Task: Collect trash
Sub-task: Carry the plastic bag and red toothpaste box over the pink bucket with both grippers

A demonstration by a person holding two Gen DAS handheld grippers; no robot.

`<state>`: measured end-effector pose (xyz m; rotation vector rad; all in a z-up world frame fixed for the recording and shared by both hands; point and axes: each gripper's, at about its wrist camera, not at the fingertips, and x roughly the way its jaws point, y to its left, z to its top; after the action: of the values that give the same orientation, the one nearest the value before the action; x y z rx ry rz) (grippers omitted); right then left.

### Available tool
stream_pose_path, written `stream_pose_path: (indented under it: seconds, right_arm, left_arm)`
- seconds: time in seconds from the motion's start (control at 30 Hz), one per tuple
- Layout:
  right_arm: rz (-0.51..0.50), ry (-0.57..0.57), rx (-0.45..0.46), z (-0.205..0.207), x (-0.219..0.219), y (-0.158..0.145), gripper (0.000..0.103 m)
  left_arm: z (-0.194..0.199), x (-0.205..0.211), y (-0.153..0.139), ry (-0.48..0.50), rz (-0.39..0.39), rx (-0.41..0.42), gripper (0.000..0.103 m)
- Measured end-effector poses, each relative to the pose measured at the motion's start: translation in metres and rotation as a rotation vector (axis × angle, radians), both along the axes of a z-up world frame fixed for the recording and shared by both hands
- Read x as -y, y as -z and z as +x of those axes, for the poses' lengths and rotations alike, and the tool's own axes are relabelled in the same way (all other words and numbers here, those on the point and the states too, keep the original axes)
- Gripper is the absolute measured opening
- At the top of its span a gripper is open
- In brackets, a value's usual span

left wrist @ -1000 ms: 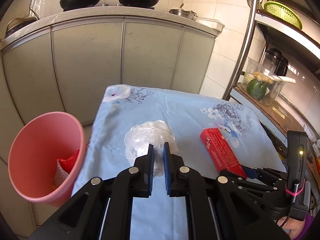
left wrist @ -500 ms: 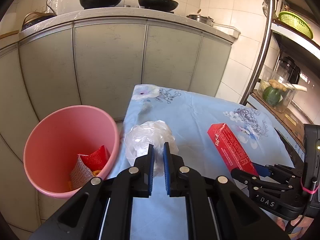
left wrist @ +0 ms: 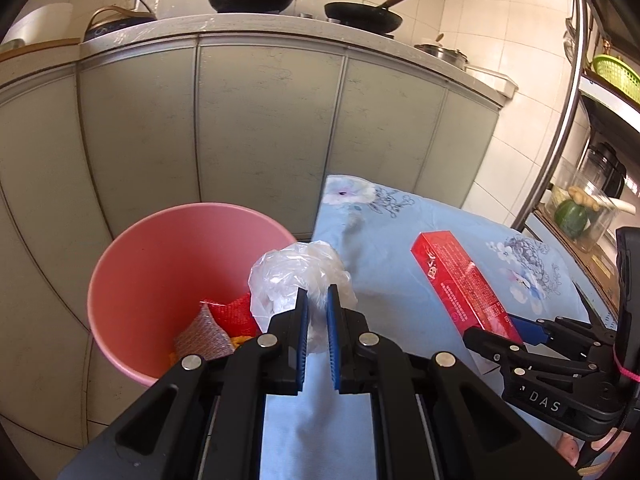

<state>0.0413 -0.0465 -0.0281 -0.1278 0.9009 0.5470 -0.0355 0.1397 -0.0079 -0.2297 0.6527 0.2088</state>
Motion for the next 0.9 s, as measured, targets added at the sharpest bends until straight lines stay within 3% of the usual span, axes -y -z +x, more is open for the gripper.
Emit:
stream_pose_path:
  seconds: [0.9]
  right_arm:
    - [-0.027,-0.221,-0.028,0.013,-0.125,-0.014,0.040]
  left_arm:
    - [-0.032,-0.093,0.012,-0.208,-0.049,0.017,0.008]
